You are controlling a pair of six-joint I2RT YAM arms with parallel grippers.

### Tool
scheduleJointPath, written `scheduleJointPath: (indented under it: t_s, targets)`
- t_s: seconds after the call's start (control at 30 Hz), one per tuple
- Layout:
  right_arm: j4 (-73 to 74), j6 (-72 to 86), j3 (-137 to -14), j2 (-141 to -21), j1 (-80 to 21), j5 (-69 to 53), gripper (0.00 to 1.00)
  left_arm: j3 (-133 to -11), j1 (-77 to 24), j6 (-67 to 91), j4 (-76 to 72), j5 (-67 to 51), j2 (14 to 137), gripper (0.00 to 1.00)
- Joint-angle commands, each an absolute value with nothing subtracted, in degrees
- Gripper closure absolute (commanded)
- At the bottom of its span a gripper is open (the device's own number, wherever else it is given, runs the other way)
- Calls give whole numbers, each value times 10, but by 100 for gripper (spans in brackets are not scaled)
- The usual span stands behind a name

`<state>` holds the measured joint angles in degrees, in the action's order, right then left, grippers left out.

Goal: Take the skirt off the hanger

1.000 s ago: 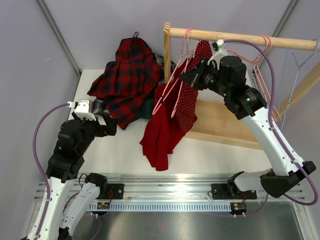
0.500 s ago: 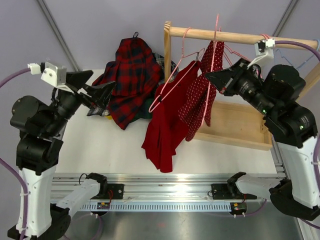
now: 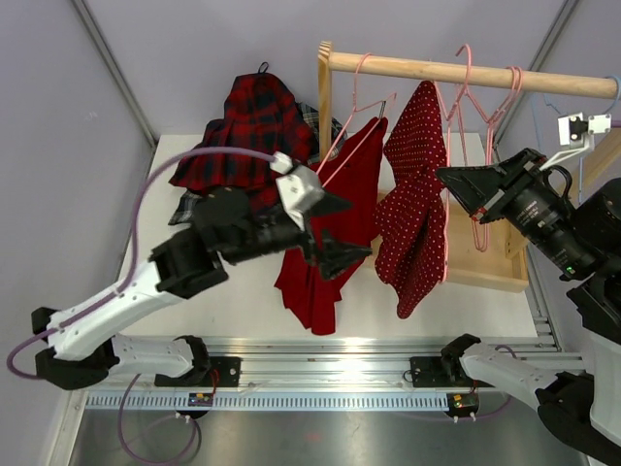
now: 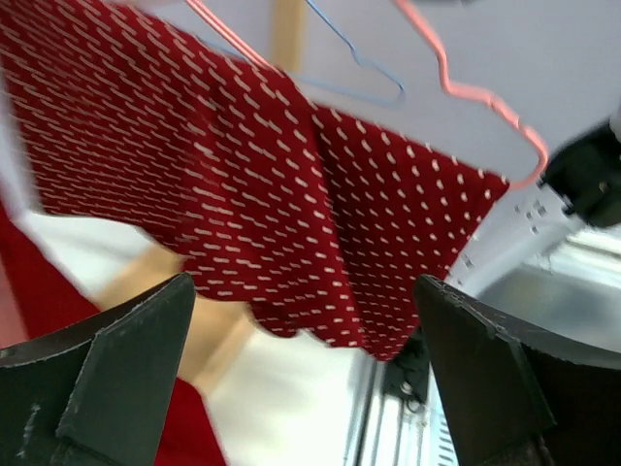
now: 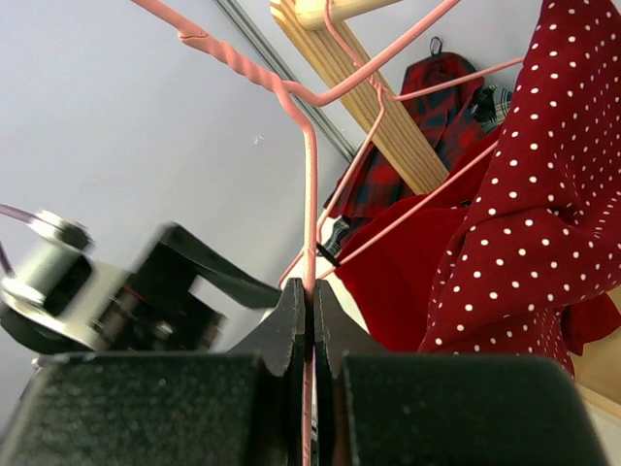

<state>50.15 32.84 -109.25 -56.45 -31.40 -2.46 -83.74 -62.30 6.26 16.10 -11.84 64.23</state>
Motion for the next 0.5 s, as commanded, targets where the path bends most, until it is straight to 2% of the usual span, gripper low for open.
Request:
scheduleJointPath:
  t_s: [0.0,0.23,0.47]
  targets:
    - [452,325,-1104,-547,-320,-13,100,-818,-694,47,78,-23,664,1]
    - [445,330,-1086,-532,-320,-14,100,-835,-808,65,7,28,737,1]
    - [442,332,-1090,-528,-320,-18,100,-895,-847,52,23,63,829,1]
